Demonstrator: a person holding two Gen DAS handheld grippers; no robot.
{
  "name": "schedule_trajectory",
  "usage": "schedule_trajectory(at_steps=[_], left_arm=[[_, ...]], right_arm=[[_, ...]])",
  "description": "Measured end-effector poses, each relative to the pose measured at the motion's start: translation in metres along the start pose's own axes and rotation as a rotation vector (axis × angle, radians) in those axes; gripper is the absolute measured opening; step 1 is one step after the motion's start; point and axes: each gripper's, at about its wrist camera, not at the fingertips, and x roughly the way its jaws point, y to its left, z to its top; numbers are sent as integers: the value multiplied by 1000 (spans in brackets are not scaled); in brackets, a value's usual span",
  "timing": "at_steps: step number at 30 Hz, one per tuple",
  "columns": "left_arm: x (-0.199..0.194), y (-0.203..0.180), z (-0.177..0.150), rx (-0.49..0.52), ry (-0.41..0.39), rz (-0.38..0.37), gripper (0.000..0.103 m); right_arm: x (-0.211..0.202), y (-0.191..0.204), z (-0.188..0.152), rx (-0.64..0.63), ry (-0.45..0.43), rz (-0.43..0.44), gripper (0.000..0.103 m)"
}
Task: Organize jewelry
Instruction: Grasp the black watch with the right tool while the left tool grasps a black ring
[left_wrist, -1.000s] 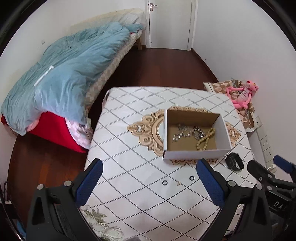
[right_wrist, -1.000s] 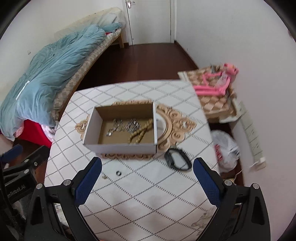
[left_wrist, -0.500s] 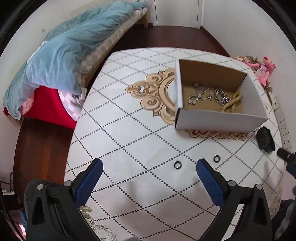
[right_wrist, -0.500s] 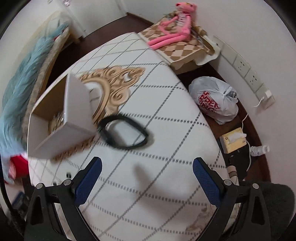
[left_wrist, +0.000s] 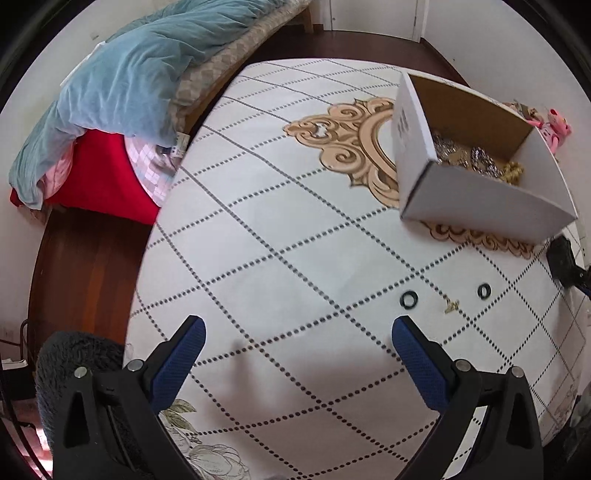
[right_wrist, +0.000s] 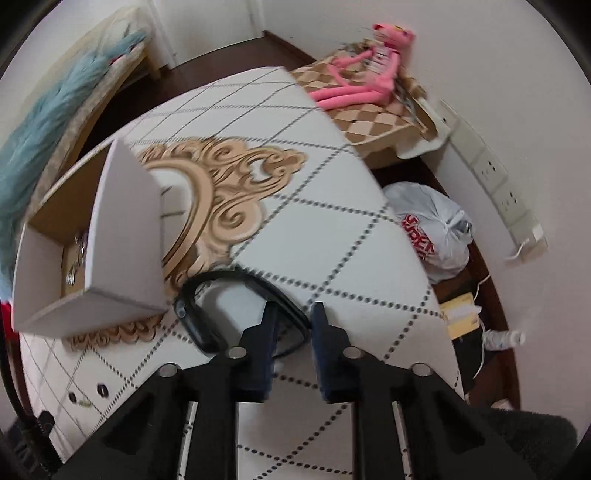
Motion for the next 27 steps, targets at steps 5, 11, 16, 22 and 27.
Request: schedule_trajectory(at_steps=[5, 11, 16, 22, 27], left_arm=[[2, -13, -2, 42, -11, -60, 103], [9, -34, -2, 112, -29, -151, 101], [13, -50, -1, 161, -42, -176, 66], [11, -58, 0, 181, -63, -175, 32], [12, -58, 4, 177, -66, -186, 18]], right_arm=[[-9, 17, -20, -69, 5, 43, 11], [-21, 31, -49, -97, 30, 85, 11], [-24, 33, -59, -97, 32, 85, 11], [-25, 33, -61, -106, 36, 77, 11], [-24, 34, -59, -103, 36, 72, 11]])
